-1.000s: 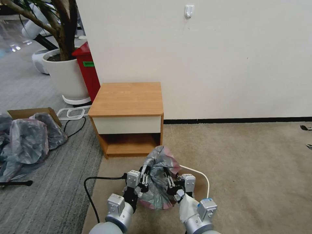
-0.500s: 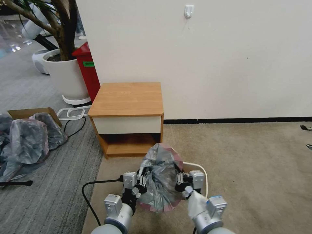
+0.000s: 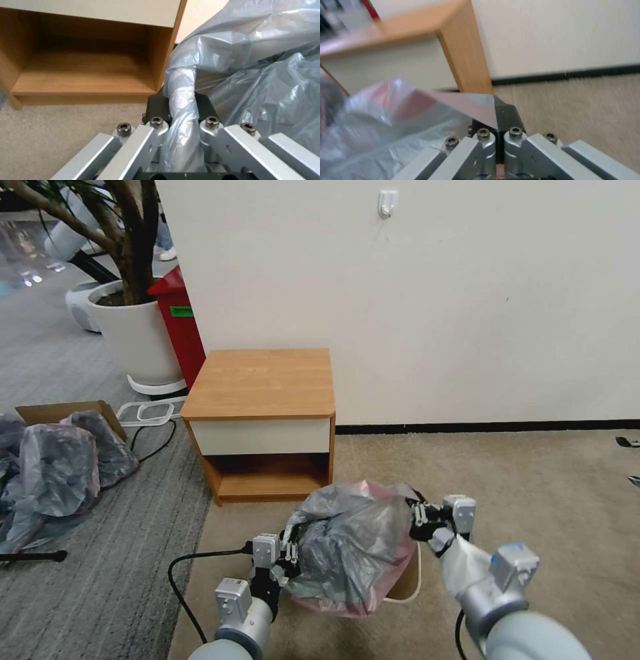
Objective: Pick up the garbage bag from the table and place it over the trash can.
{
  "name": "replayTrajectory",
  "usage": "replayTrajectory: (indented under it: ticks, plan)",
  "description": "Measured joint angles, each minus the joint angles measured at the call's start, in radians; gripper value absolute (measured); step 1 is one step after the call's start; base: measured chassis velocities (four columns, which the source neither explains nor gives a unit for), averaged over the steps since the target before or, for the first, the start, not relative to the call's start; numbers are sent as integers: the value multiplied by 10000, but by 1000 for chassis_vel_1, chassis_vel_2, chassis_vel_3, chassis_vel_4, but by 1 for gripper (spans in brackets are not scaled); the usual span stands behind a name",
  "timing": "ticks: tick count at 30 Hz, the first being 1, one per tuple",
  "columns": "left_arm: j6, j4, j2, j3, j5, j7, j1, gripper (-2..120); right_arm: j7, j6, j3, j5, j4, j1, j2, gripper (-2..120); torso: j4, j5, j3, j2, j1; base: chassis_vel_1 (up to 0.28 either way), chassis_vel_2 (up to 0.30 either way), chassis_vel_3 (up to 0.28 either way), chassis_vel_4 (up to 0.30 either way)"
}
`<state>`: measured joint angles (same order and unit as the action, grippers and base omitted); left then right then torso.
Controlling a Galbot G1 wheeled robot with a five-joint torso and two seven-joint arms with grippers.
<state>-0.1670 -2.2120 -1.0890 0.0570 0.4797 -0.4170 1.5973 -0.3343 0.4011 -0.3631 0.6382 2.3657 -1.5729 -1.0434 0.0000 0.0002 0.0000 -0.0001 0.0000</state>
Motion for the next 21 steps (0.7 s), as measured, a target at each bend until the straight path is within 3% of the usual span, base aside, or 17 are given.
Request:
replayTrajectory:
  ticks: [4,6,10,12,17,21]
  plan:
    - [25,-26,-37,1,-34,104,52,7,-215,840,-86,697,-215,355,407,0,1,-1,0,0,0,0,0,0,0]
    - [73,-58,-116,19,-51,195,119,7,-383,1888,-210,1291,-290,453,627,0,1,-1,0,0,0,0,0,0,0]
    - [103,-96,-180,25,-53,235,172,7,-437,2452,-354,1600,-229,421,648,0,0,0,0,0,0,0,0,0,0]
    - [114,-108,-279,56,-25,235,236,7,-640,2850,-578,1993,116,254,573,14,0,-1,0,0,0,0,0,0,0]
    - [93,-27,-395,193,198,114,221,7,-1144,2865,-732,2337,726,-115,480,30,-1,-2,0,0,0,0,0,0,0]
    - [67,43,-441,259,359,21,184,7,-1407,2839,-781,2497,1026,-267,438,37,0,-4,0,0,0,0,0,0,0]
